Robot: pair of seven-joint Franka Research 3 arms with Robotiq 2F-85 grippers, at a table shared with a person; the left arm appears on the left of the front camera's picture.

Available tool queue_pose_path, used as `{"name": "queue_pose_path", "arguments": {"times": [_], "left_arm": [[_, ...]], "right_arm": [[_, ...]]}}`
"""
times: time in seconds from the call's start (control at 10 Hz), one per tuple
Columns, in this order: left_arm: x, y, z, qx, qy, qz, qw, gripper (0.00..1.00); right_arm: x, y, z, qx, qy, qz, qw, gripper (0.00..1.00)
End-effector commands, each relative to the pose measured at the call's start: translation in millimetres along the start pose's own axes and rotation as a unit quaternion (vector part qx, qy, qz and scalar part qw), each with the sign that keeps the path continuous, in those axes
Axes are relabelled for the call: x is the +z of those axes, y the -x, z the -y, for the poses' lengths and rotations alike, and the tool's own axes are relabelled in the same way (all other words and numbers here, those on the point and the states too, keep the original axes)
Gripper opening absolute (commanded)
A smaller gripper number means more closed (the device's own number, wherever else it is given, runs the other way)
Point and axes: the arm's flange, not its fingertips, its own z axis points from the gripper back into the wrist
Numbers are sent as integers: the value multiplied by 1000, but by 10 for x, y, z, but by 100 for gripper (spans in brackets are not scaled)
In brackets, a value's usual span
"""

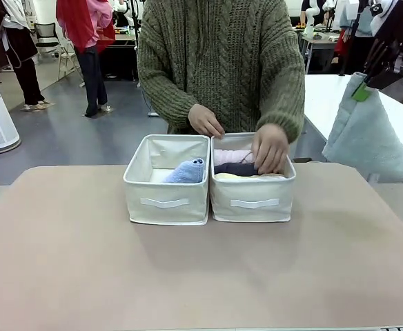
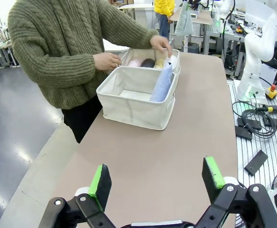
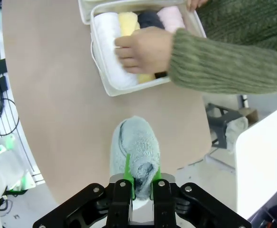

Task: Sort the towels based on their folding style.
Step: Pick up another triangle-folded towel from the table and place it in the left Fabric basket.

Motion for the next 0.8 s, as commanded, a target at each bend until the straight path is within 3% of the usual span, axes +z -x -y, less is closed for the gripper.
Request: {"name": "queue_pose_path", "arguments": {"times": [0.0,0.4,0.7], "left_arm": [[21,8,29,-6,3,-2,1000,100],[21,8,29,-6,3,-2,1000,100],[21,8,29,-6,3,-2,1000,100]], "right_arm": [[10,6,7,5,9,-1,1000,15],[0,-2,-1,0,0,0,1000,15],[85,-1172,70,83,5,42,996,15]]}}
